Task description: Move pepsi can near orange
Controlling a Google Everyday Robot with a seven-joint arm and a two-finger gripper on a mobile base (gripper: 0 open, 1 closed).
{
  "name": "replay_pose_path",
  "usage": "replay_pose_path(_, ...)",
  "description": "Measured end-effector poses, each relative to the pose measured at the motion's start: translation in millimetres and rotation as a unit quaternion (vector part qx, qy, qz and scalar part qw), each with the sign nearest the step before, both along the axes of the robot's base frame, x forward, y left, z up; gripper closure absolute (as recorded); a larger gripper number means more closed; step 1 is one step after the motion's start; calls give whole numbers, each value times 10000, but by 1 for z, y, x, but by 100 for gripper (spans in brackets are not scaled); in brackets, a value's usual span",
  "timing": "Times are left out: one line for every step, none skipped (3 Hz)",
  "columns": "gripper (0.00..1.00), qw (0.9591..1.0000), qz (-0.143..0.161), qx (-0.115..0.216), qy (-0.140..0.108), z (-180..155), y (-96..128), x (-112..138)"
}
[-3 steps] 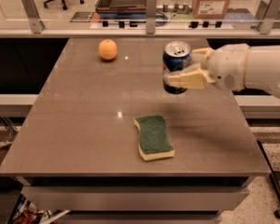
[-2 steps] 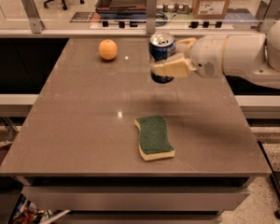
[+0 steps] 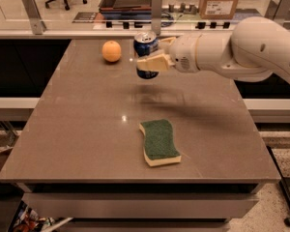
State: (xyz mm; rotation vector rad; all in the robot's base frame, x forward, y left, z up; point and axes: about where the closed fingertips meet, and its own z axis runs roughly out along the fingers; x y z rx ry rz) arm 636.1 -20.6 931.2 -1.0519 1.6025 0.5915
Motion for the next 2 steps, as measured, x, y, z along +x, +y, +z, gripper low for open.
replay_pose_path(100,9998,-68,194,72,-17,18,33)
replay_pose_path(100,9995,-162,275,87,-31,32,61)
